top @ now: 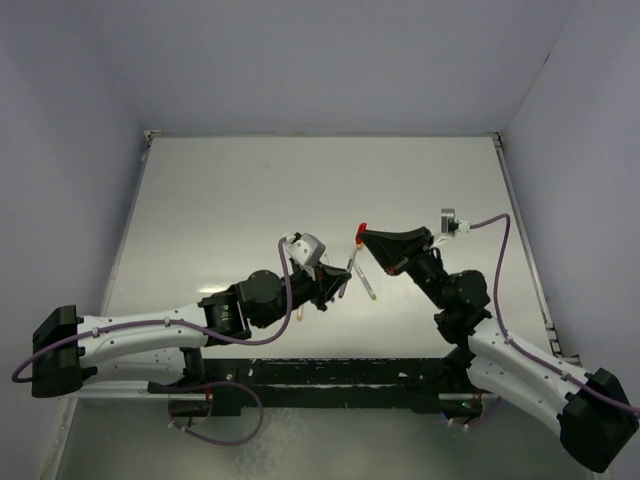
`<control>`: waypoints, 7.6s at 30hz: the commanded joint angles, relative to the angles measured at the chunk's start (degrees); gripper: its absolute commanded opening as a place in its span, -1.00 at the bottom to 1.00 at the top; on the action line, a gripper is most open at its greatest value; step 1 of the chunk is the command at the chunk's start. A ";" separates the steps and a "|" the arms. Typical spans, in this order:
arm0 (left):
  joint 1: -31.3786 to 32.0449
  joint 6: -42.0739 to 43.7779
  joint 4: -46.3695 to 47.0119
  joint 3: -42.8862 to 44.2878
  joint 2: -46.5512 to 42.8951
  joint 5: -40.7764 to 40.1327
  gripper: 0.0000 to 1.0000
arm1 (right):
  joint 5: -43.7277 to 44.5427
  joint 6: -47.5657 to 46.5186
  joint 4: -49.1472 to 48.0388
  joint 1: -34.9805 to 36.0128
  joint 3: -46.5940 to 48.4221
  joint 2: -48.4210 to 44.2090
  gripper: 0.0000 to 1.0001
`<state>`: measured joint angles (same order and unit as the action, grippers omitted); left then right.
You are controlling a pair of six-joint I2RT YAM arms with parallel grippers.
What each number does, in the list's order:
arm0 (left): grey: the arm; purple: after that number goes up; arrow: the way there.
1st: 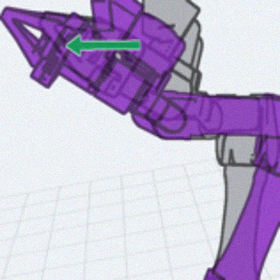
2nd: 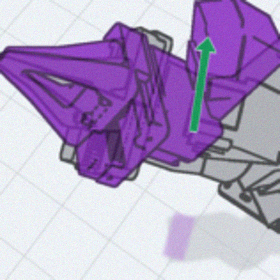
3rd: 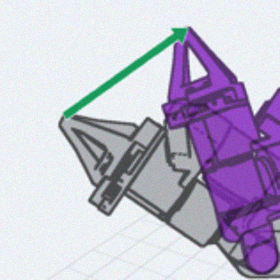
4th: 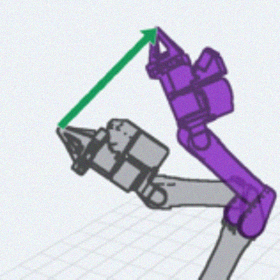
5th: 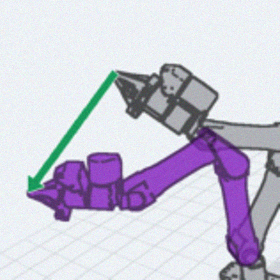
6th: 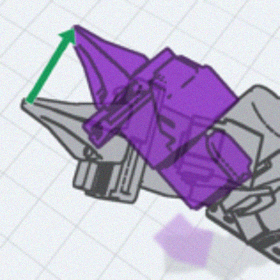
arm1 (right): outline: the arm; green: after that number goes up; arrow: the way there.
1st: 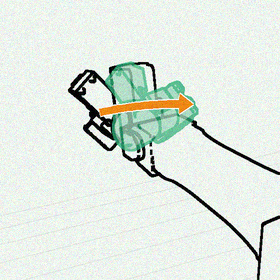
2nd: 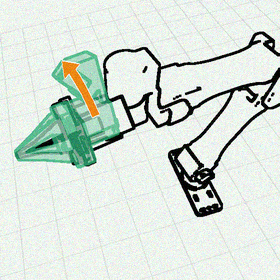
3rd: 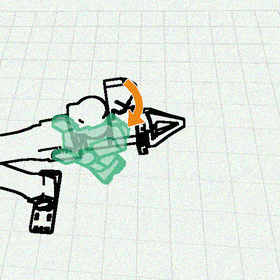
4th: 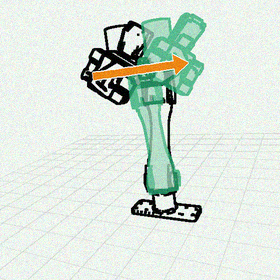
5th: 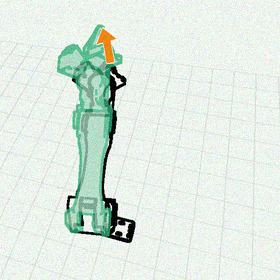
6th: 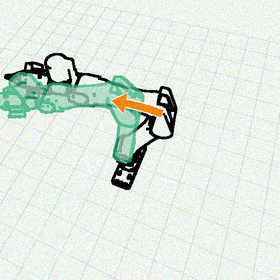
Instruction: Insert the pens into the pen caps
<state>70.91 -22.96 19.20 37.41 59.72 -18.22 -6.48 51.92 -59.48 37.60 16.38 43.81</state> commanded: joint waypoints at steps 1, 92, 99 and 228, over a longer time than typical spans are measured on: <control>0.18 -0.28 4.05 0.17 -1.05 -0.59 -1.00 | -1.58 0.03 -2.94 0.30 0.45 0.95 -1.00; -4.73 -2.69 18.90 -0.01 -2.74 -4.81 -1.00 | -17.36 -4.19 8.54 1.56 6.59 9.21 -1.00; -12.47 -4.99 20.98 0.52 -3.65 2.90 -1.00 | -16.06 -7.17 16.44 3.39 8.02 10.59 -1.00; -49.94 -3.87 -35.55 17.01 23.52 18.52 0.14 | 27.48 -13.16 76.47 -1.79 28.78 13.51 -0.52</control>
<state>20.36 -27.81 -15.07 55.40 90.00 2.46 20.08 39.29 16.69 35.73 41.91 56.29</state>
